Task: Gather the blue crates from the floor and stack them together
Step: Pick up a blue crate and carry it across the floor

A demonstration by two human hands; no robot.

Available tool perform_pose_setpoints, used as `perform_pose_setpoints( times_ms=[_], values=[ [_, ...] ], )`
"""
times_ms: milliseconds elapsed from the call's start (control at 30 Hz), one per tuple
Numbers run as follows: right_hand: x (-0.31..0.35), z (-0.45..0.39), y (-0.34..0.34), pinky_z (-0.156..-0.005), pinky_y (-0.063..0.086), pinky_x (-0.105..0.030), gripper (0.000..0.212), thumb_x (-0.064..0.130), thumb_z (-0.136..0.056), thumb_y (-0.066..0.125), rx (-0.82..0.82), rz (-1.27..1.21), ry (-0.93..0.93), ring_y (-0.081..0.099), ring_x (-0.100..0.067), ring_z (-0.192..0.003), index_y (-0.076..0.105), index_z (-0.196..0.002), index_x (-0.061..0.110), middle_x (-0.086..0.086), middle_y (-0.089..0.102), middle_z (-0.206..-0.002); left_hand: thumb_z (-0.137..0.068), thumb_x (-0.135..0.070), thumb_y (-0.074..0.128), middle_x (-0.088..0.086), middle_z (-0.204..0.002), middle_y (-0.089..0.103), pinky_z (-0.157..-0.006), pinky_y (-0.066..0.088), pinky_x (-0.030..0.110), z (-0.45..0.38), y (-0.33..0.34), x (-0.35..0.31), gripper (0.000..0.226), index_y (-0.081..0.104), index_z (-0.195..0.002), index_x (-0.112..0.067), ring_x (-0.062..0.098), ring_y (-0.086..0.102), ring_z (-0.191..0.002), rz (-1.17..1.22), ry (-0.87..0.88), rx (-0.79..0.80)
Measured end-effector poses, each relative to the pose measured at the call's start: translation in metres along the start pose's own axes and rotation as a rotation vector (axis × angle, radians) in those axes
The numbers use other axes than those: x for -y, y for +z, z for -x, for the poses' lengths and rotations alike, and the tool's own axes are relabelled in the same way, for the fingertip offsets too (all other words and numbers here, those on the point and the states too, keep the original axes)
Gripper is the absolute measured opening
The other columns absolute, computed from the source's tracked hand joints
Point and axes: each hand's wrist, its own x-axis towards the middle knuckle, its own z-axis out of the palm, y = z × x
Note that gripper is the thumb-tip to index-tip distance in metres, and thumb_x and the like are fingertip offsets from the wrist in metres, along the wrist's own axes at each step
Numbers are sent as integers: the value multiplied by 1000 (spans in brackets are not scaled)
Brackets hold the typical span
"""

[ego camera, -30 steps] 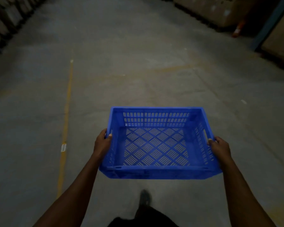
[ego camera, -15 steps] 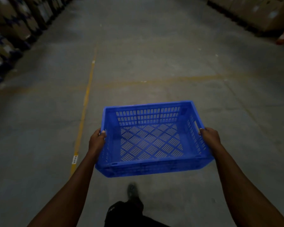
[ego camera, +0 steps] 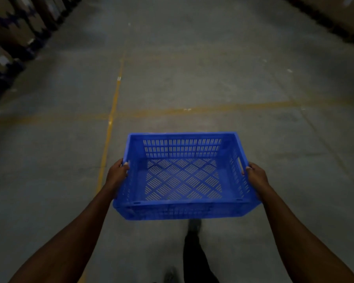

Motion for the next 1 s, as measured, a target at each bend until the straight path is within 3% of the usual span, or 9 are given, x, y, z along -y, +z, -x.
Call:
perform_pose_setpoints(
  times_ms=[200,333,433,567,767,1000],
  values=[
    [44,-131,51,-63,50,-31,32,7,-92,46,72,-7,22,62,-24,-78,65,-117,12,-11,68,-102,-104,-18,42,3,-99,66,-68,51,36,-115,30,-36,29,62,-124,-22,24,64,-78,5,-40,-26],
    [60,-234,88,-87,56,-47,44,14,-86,51,136,43,108,67,-31,-97,59,-129,18,-7,67,-116,-97,-11,44,6,-105,71,-74,61,47,-199,50,-49,36,64,-122,-28,28,71,-88,-49,-121,7],
    [65,-298,119,-84,58,-53,48,12,-84,54,171,61,164,69,-32,-93,58,-130,25,-8,68,-115,-90,-7,47,8,-117,71,-78,62,53,-270,60,-34,50,64,-132,-28,30,73,-93,-68,-212,29],
    [57,-370,170,-80,58,-57,47,8,-84,54,187,49,212,70,-33,-88,59,-127,26,-12,69,-111,-97,-9,49,9,-113,73,-78,62,52,-350,93,-6,42,63,-132,-27,31,74,-91,-17,-286,0],
    [-18,-495,276,-77,60,-50,49,8,-90,54,190,-10,259,70,-32,-88,52,-136,24,-11,65,-112,-95,-3,49,9,-112,74,-72,63,49,-492,168,86,46,64,-131,-26,31,75,-88,33,-280,-8],
    [-146,-616,393,-83,57,-58,37,19,-79,64,148,-104,299,70,-32,-92,60,-113,34,-11,70,-113,-90,8,50,8,-105,73,-57,63,36,-613,242,214,50,64,-128,-21,27,71,-76,113,-277,-32]
  ],
)
